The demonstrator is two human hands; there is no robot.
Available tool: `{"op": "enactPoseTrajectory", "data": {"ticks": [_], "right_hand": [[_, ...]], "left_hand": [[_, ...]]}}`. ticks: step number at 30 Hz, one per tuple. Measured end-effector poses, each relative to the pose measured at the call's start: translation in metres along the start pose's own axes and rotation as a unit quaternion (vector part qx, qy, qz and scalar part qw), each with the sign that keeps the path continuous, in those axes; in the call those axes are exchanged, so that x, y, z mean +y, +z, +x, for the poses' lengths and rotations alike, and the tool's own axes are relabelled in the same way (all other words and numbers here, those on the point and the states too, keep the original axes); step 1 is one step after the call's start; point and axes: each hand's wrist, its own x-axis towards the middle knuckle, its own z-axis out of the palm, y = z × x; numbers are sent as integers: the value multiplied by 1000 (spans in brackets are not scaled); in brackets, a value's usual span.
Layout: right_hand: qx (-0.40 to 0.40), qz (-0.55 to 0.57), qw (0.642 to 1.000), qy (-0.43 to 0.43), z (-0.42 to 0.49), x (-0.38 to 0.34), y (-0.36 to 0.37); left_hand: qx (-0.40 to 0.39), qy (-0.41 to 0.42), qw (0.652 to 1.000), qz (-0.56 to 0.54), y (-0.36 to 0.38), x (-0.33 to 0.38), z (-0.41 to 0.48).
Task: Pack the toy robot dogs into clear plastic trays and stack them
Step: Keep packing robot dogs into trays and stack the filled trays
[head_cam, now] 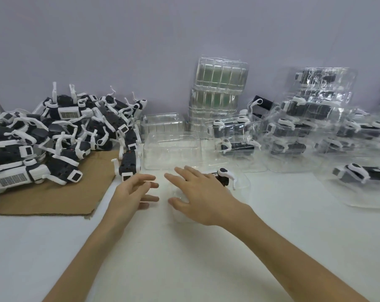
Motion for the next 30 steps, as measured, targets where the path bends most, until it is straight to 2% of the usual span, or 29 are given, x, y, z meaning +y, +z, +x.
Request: {"op": "enactPoseTrajectory", "data": {"ticks": [8, 19, 30], "right_hand": [[43, 31, 991, 119, -58, 71, -16], [118, 15, 950, 289, -114, 158, -32], [146, 22, 943, 300, -124, 171, -29]], "left_hand": [[-4, 1, 1000, 25, -3, -9, 5], [-11, 6, 999, 50, -2, -10, 5], [-8, -4, 998, 62, -3, -9, 5]]}}
